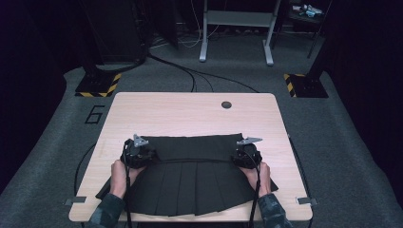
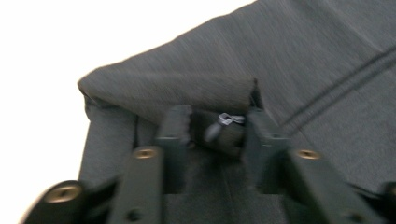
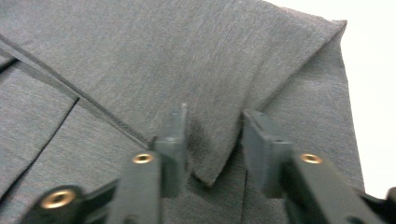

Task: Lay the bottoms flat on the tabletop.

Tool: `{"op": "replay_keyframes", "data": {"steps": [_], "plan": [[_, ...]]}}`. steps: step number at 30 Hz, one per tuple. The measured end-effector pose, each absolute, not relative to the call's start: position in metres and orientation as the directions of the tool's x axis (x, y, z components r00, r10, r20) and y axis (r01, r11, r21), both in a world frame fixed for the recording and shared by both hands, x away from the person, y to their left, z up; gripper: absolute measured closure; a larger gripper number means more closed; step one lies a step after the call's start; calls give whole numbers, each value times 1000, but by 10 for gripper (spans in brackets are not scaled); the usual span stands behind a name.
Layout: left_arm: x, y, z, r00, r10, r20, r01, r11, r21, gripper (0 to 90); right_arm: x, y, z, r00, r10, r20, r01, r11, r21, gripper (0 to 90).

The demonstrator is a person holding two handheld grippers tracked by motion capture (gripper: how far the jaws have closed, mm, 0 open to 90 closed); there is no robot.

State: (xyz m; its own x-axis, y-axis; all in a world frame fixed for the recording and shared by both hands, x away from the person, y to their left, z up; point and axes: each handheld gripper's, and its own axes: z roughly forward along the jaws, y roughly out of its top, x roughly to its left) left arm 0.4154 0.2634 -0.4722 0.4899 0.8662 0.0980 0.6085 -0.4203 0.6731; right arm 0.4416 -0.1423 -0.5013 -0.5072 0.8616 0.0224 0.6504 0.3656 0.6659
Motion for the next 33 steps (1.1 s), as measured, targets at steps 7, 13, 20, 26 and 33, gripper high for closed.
{"op": "replay_keyframes", "data": {"steps": [7, 13, 20, 26, 33], "plan": [[415, 271, -477, 475, 879, 34, 617, -360, 700, 792, 440, -145, -500, -507, 862, 14, 642, 367, 673, 840], [412, 278, -471, 480, 877, 30, 602, -355, 716, 798, 434, -144, -490, -512, 859, 2, 614, 364, 701, 864], [411, 280, -461, 476, 878, 35, 577, -342, 741, 802, 432, -144, -477, -506, 862, -20, 585, 360, 727, 877], [416, 282, -455, 472, 880, 40, 564, -337, 754, 802, 437, -143, -463, -510, 859, -40, 569, 372, 733, 884], [424, 284, -445, 477, 878, 25, 562, -327, 760, 803, 447, -142, -454, -509, 859, -58, 560, 382, 736, 890]]}}
